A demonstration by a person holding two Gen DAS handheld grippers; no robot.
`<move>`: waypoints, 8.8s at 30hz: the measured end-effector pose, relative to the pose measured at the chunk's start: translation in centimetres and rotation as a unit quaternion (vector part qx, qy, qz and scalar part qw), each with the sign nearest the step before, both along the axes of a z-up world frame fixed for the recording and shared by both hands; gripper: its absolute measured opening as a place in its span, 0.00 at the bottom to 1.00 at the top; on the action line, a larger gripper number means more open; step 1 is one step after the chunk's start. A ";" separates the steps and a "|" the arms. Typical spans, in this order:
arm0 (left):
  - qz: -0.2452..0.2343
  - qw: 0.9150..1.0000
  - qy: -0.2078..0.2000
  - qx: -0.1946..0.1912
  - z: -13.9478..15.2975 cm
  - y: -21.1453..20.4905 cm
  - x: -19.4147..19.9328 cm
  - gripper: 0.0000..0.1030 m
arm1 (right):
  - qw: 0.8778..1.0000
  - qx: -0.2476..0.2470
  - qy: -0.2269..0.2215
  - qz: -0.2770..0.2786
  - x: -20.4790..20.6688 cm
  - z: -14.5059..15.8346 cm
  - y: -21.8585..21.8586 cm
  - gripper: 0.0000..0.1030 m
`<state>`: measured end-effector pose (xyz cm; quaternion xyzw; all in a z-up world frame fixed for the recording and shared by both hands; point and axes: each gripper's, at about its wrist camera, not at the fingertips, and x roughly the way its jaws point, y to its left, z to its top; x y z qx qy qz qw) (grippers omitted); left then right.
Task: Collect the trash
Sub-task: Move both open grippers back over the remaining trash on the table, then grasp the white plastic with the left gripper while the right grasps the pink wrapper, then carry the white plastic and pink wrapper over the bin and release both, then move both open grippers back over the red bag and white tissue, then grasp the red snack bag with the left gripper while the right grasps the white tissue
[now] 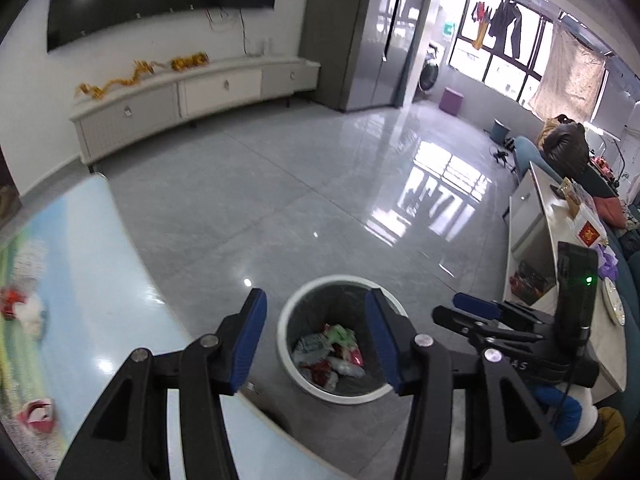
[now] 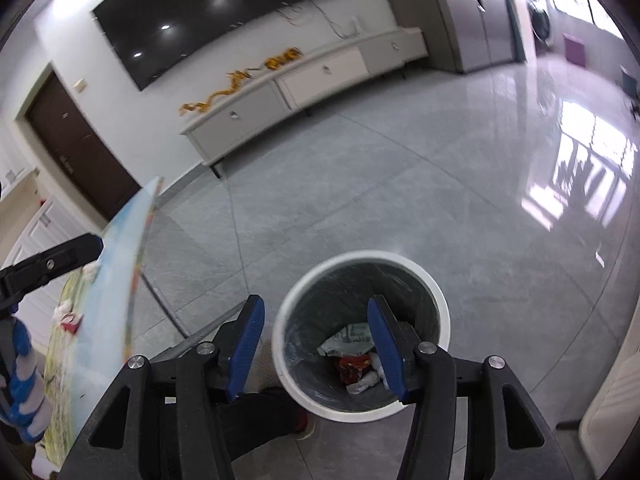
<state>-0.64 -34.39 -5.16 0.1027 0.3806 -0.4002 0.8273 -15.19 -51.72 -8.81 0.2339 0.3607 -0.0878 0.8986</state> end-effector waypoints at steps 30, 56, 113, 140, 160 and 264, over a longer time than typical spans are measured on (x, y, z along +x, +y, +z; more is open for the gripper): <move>0.277 0.953 -0.111 -0.061 6.9 36.1 -6.3 0.62 | 0.959 -0.135 -0.087 0.233 2.1 13.3 23.5 0.63; 0.324 0.943 -0.068 -0.046 1.5 45.5 0.0 0.71 | 0.913 -0.158 -0.018 0.376 10.2 9.2 36.2 0.66; 0.255 0.966 0.031 -0.009 -5.5 40.7 6.1 0.14 | 0.858 -0.141 0.042 0.493 13.1 -0.9 38.8 0.62; 0.207 0.978 -0.015 -0.011 0.4 33.3 -1.0 0.11 | 0.932 -0.118 -0.042 0.340 7.0 3.8 27.3 0.29; -0.029 0.997 0.065 0.016 -0.8 1.7 0.7 0.12 | 0.996 -0.053 0.015 0.074 1.6 -2.3 3.7 0.29; 0.145 0.987 0.066 0.003 -7.5 29.2 24.9 0.41 | 0.937 -0.118 0.030 0.328 20.5 1.2 27.4 0.61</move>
